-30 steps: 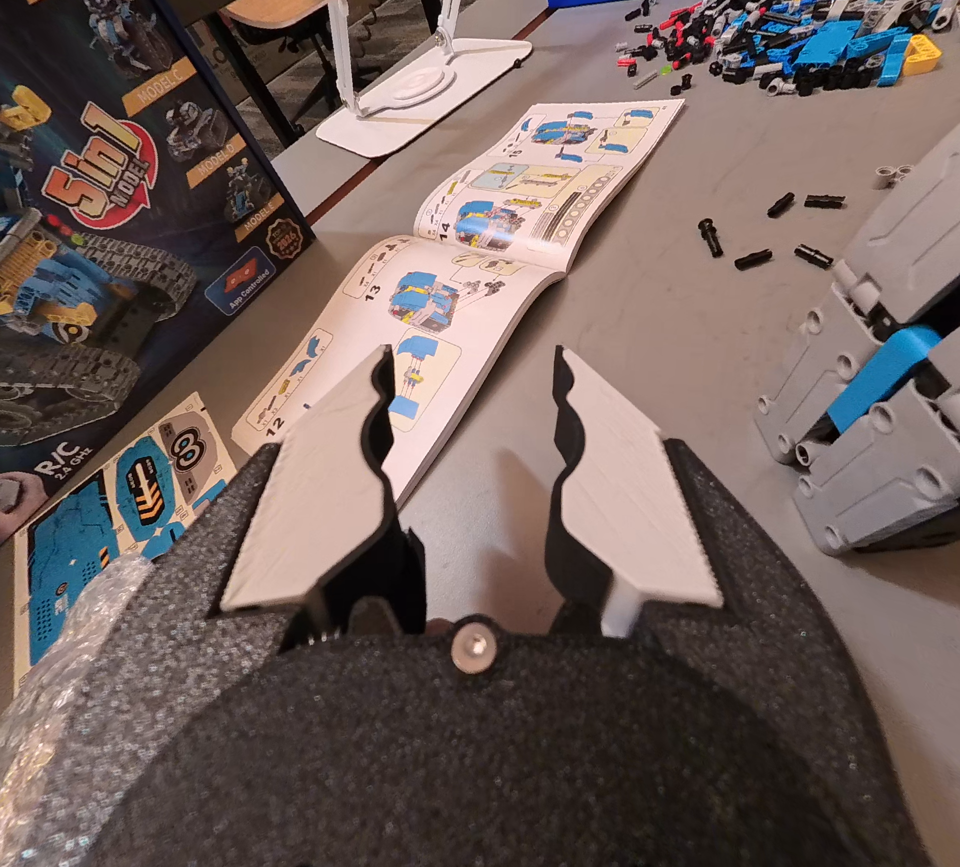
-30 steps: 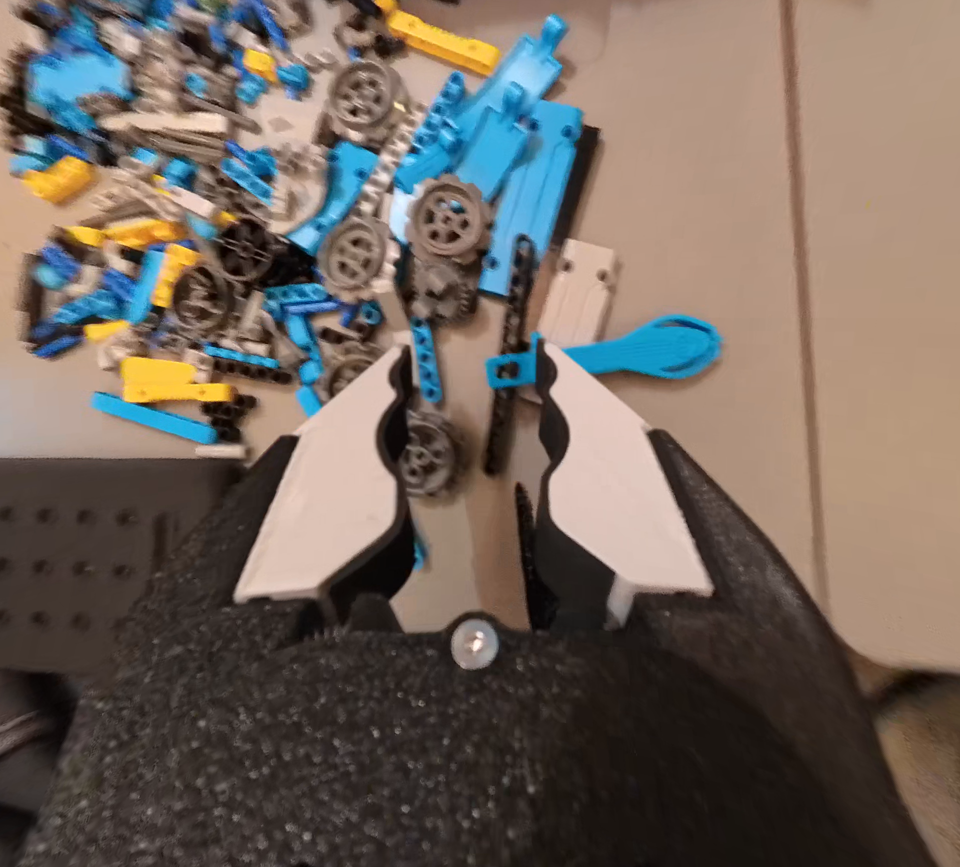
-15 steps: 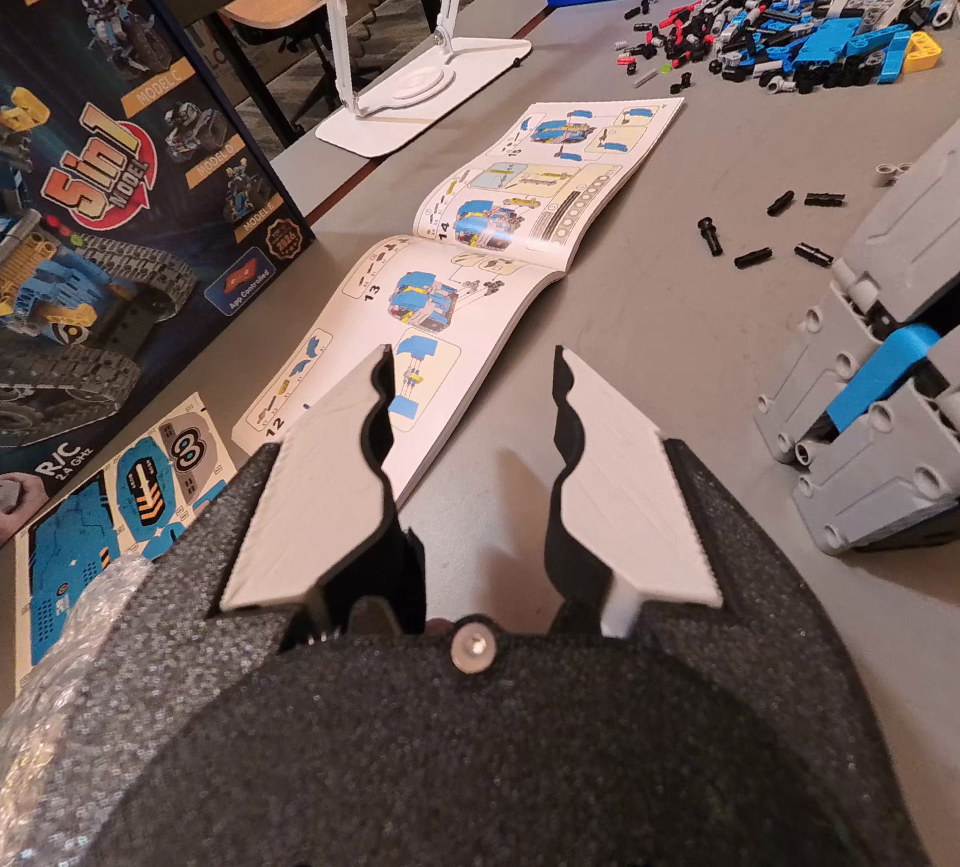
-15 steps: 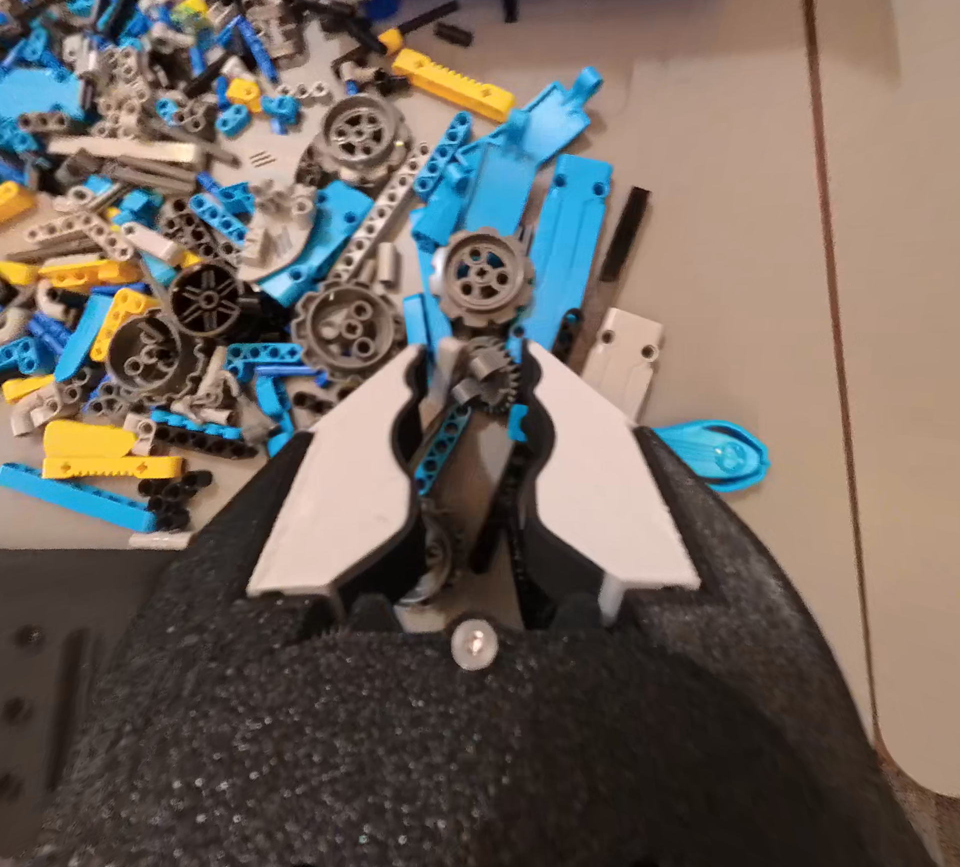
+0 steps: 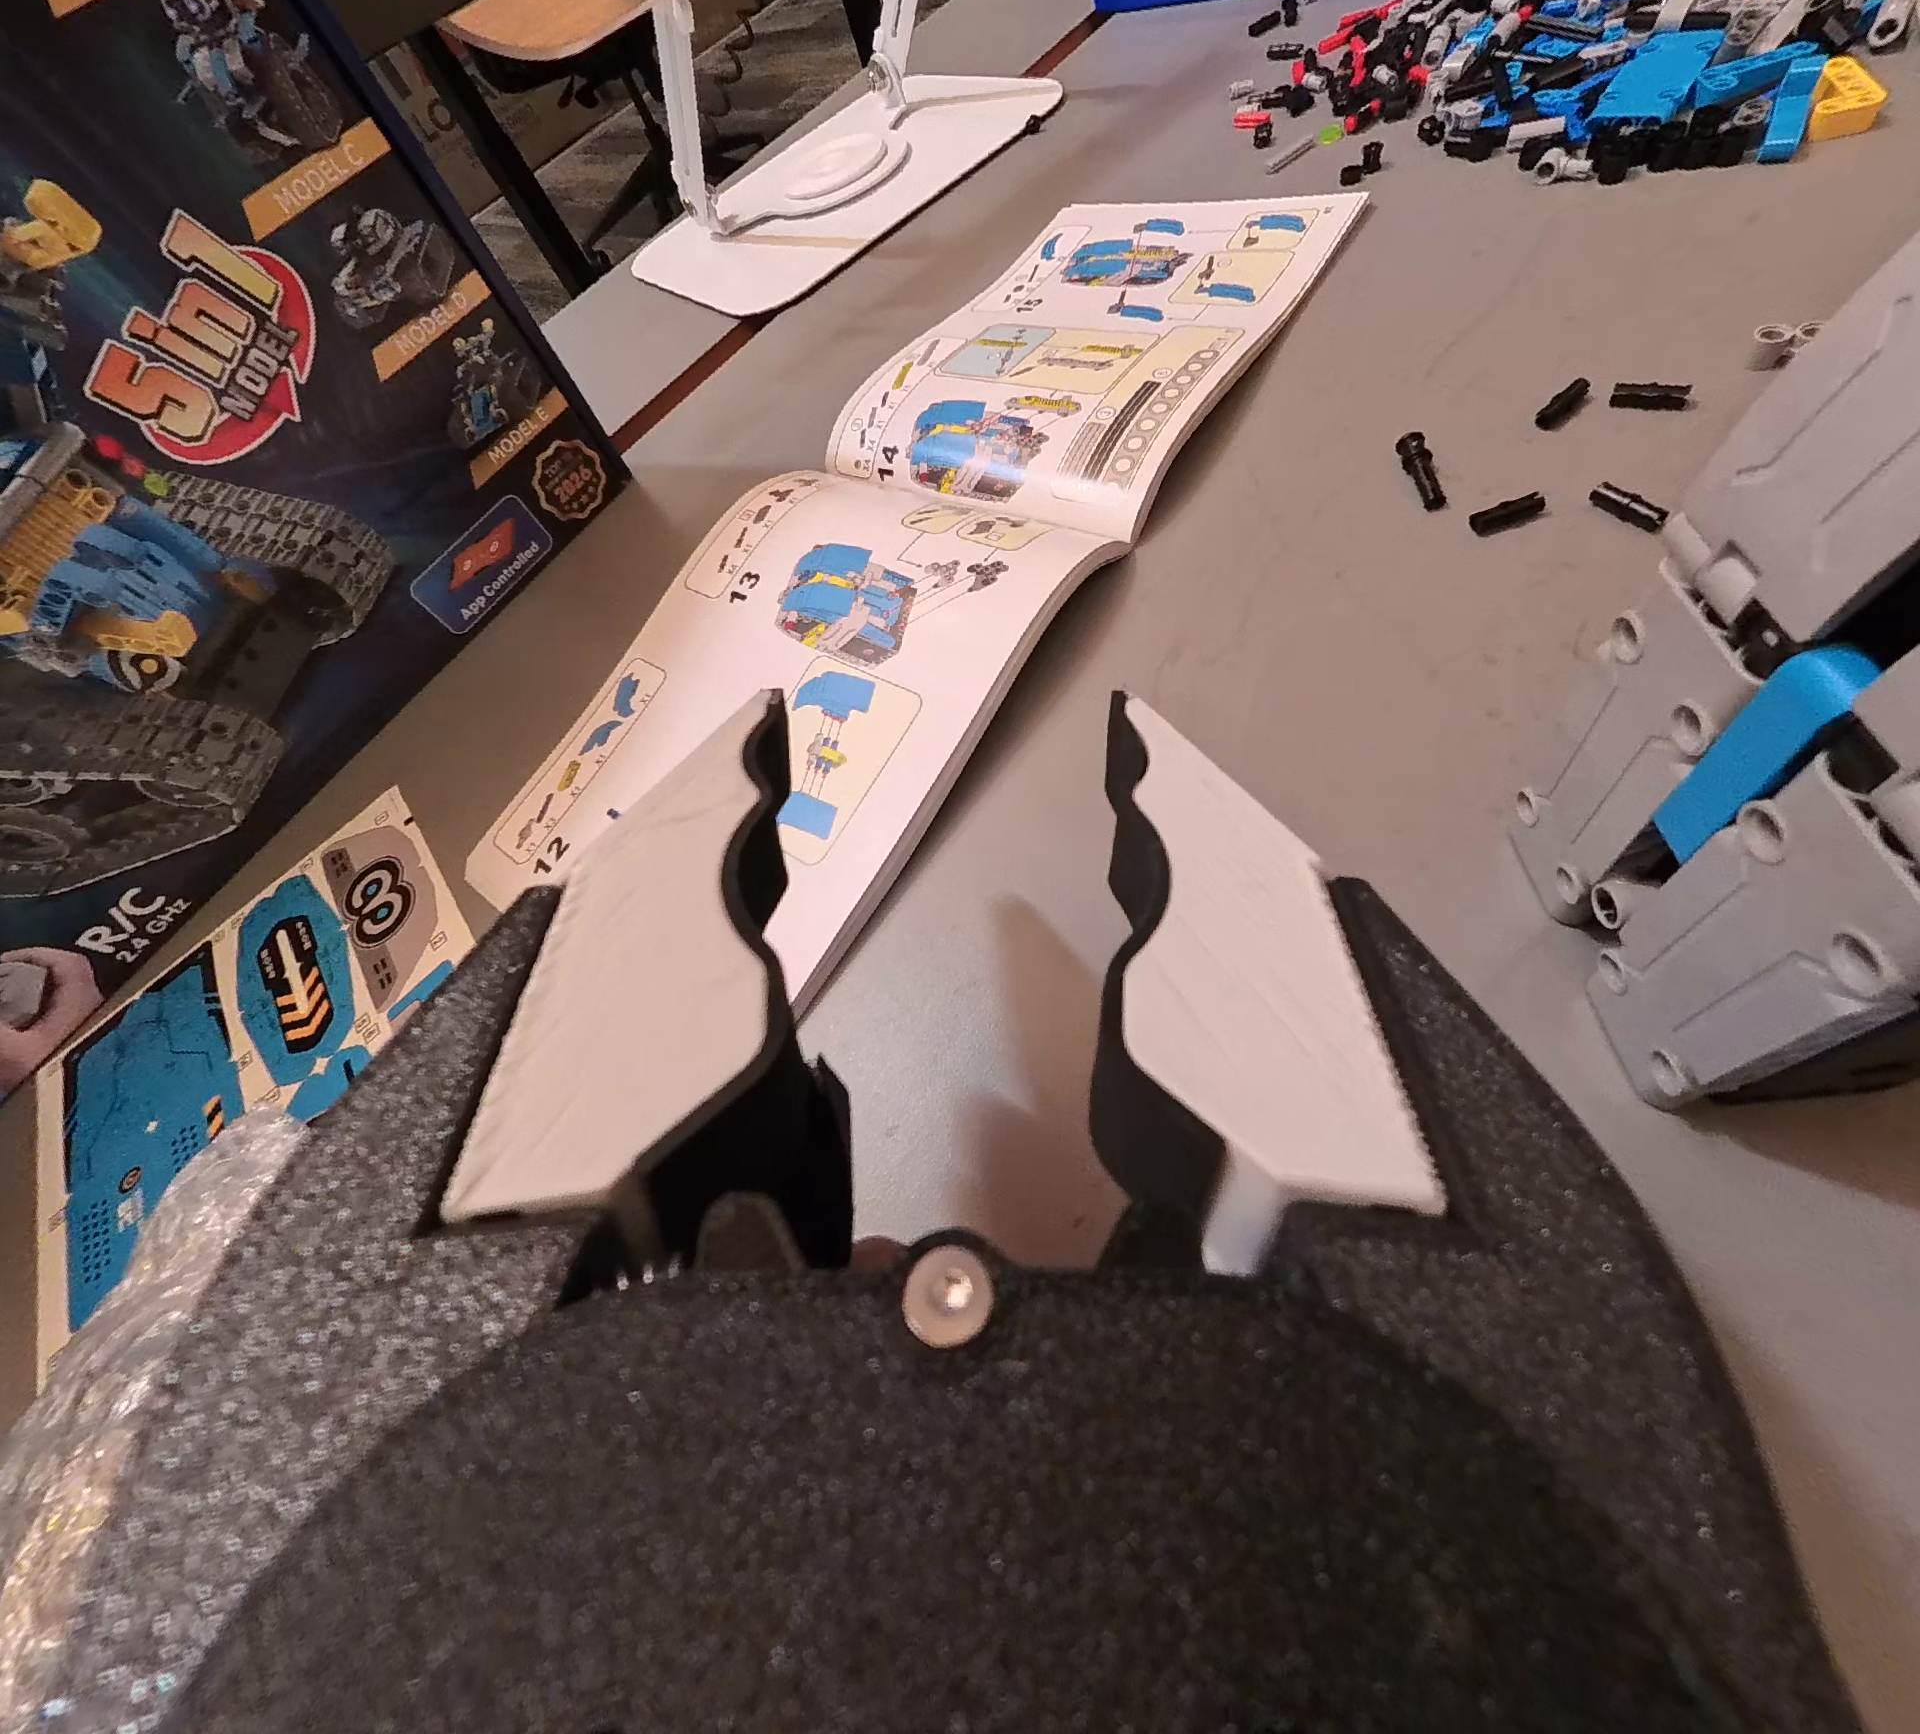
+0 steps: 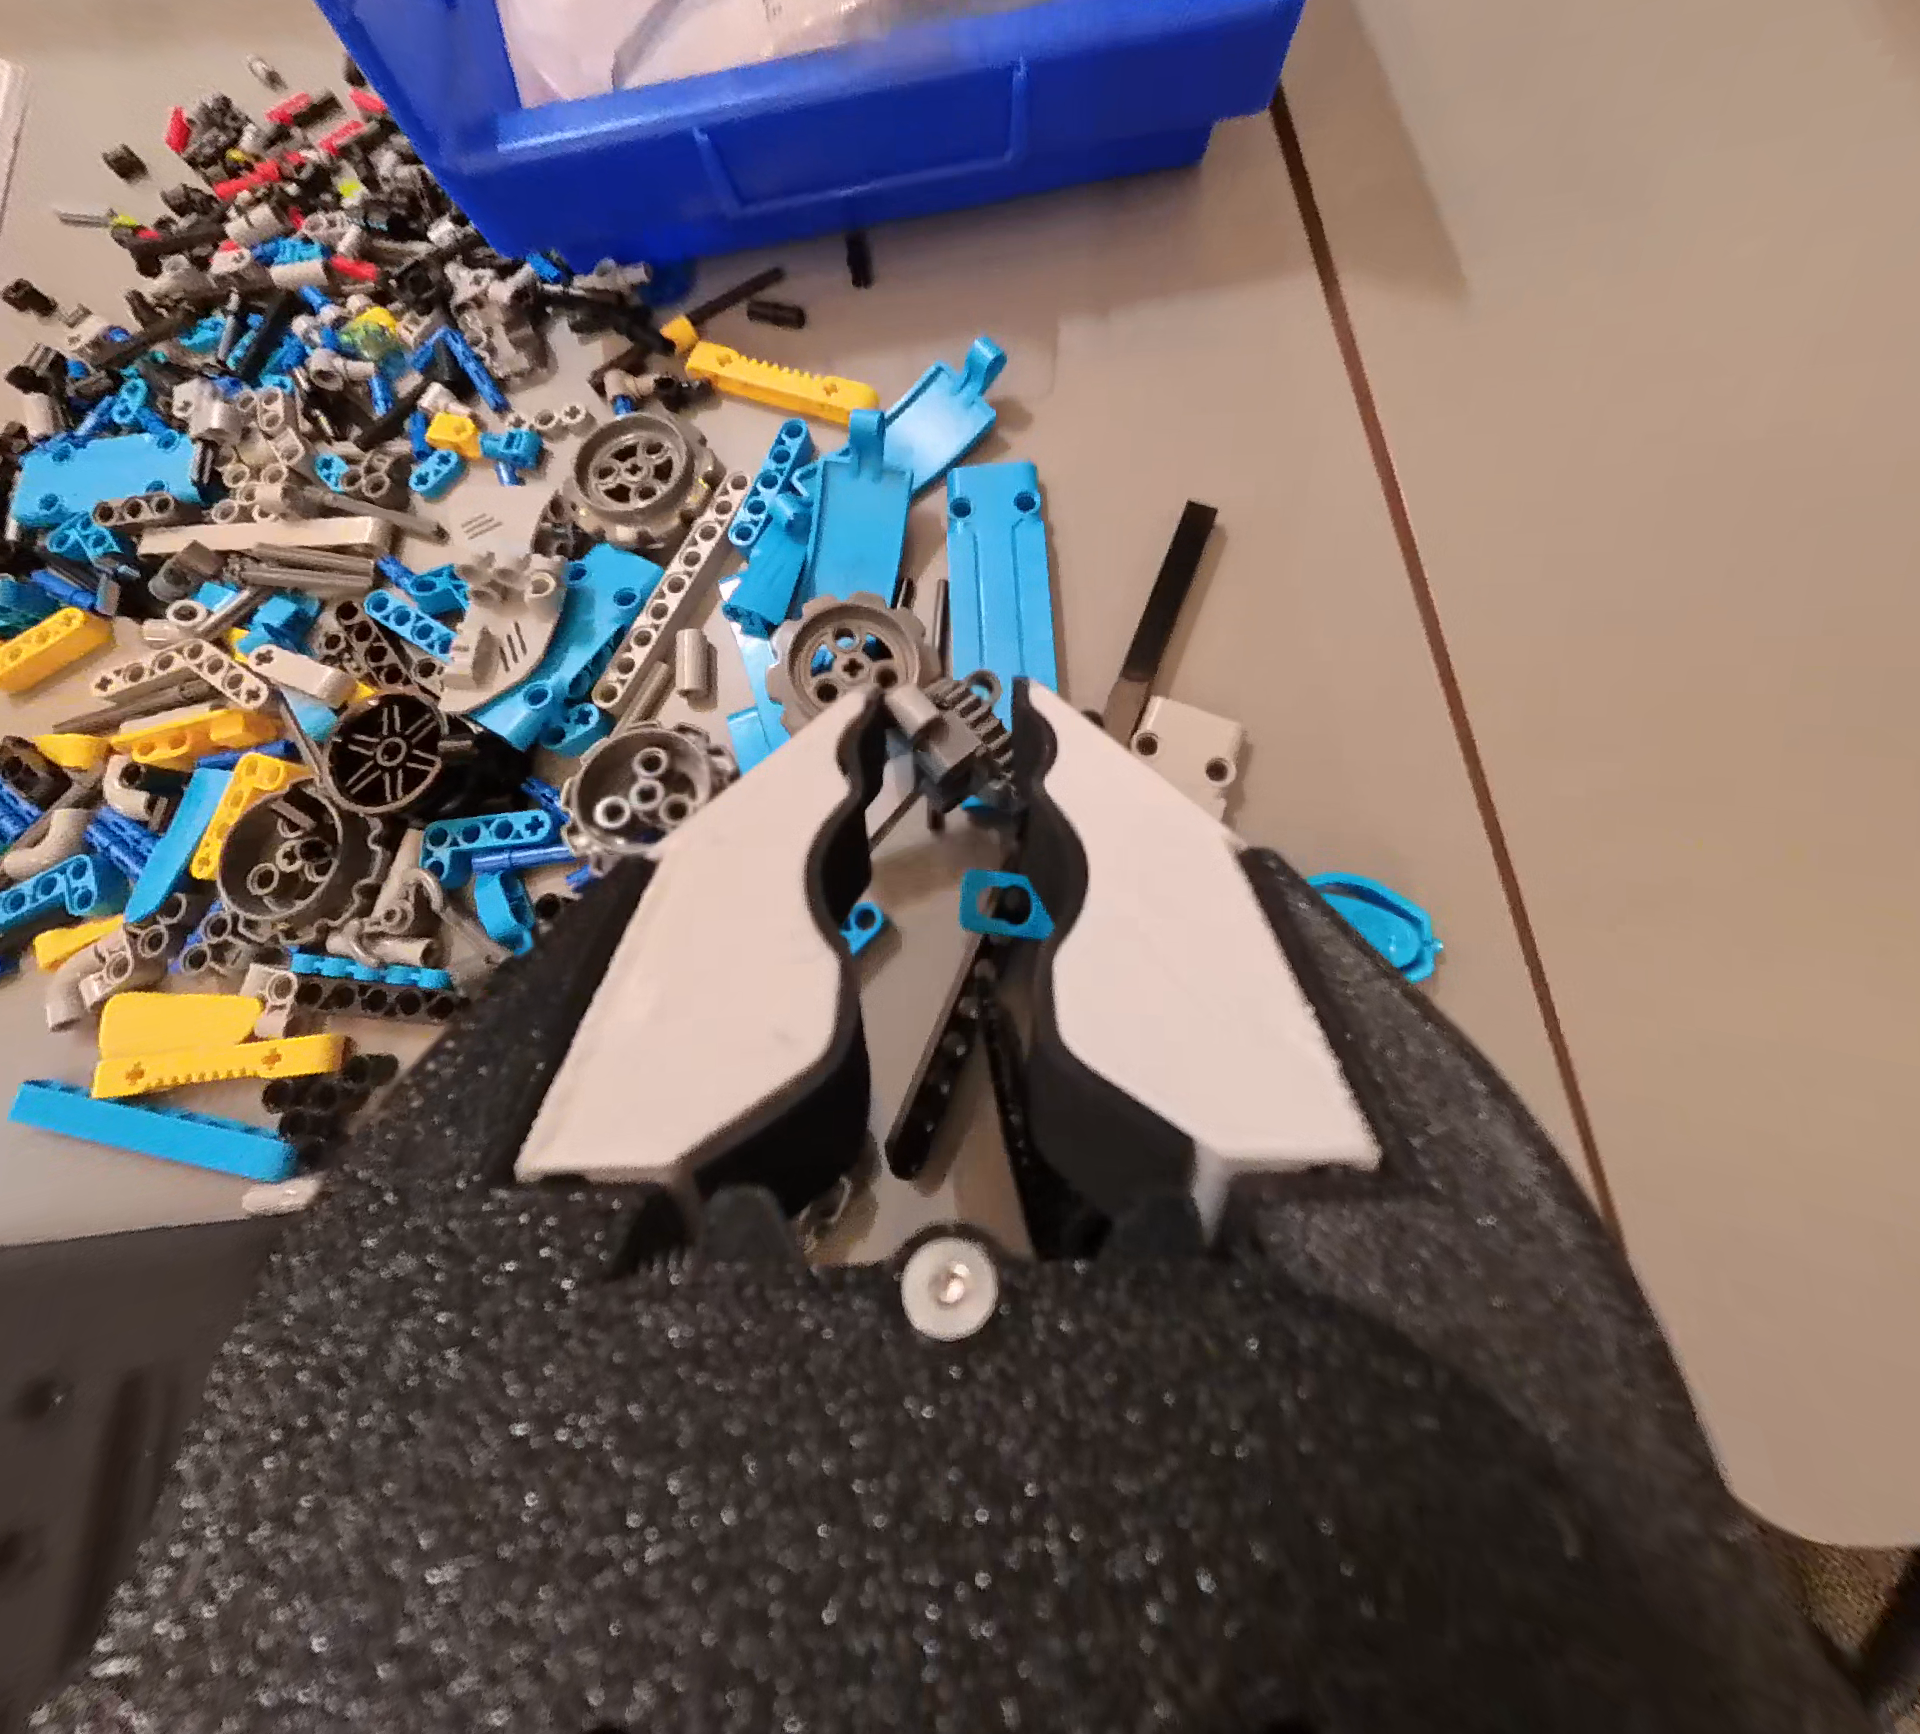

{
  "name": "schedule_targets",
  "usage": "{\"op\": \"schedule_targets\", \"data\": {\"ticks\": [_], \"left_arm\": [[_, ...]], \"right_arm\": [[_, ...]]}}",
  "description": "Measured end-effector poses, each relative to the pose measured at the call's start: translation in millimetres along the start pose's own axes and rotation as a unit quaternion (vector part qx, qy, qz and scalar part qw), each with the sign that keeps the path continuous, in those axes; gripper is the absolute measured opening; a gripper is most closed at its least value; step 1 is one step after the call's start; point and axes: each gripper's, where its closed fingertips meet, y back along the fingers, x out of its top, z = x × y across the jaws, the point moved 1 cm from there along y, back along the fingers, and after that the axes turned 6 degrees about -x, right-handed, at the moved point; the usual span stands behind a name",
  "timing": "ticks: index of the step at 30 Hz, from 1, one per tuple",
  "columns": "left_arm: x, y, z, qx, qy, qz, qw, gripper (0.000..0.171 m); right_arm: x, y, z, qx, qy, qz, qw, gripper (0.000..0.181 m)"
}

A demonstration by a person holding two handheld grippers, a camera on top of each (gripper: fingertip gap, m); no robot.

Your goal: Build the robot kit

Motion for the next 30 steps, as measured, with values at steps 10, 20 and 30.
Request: {"op": "schedule_targets", "data": {"ticks": [10, 20, 30], "left_arm": [[0, 0, 0, 0.0, -0.002, 0.0, 1.0, 0.061], [0, 0, 0, 0.001, -0.002, 0.001, 1.0, 0.061], [0, 0, 1, 0.001, -0.004, -0.001, 1.0, 0.061]], "right_arm": [[23, 24, 5, 0.016, -0.023, 0.056, 0.998, 0.036], [-14, -3, -78, 0.115, 0.125, -0.04, 0.985, 0.045], [-8, -6, -36, 0.014, 0.101, -0.032, 0.994, 0.035]]}}
